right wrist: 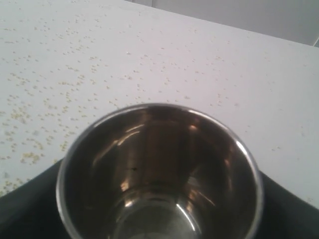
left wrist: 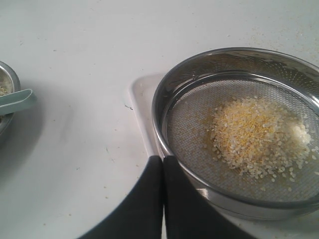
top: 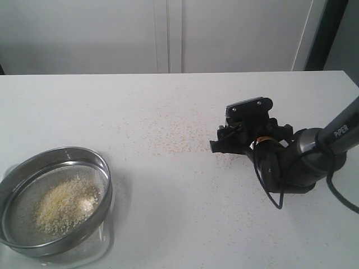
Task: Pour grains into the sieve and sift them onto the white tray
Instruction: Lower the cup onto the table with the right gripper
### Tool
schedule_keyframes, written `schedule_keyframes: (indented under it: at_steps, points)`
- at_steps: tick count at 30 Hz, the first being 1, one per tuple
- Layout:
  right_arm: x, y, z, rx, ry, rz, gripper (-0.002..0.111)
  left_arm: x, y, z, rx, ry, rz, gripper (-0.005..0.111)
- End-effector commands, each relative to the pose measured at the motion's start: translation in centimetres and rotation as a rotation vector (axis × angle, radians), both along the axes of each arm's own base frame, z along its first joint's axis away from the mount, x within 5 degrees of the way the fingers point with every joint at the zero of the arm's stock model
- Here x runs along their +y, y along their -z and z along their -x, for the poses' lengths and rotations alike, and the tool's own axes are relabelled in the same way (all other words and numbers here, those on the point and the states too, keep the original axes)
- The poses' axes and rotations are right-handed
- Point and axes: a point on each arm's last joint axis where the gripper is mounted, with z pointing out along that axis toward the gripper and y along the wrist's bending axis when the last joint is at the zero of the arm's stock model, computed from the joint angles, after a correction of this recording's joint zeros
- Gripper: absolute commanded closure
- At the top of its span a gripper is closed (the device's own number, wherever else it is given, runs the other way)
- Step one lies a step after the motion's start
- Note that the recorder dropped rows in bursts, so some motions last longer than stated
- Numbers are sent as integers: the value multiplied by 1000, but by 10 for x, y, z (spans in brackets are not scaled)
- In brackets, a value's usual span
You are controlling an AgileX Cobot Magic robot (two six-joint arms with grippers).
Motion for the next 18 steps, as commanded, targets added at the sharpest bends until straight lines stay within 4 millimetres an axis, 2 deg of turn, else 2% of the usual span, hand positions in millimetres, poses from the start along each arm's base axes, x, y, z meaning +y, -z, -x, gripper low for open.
schedule_keyframes:
  at_steps: [1, 11, 18]
  points:
    - [-2, -16, -1, -15, 5, -15, 33, 0, 1, 0, 0, 1, 9, 107]
    - [-1, -34, 2, 16, -9, -36, 33, 0, 1, 0, 0, 1, 9, 107]
    - [-2, -80, 6, -67, -17, -86, 33, 0, 1, 0, 0, 1, 9, 107]
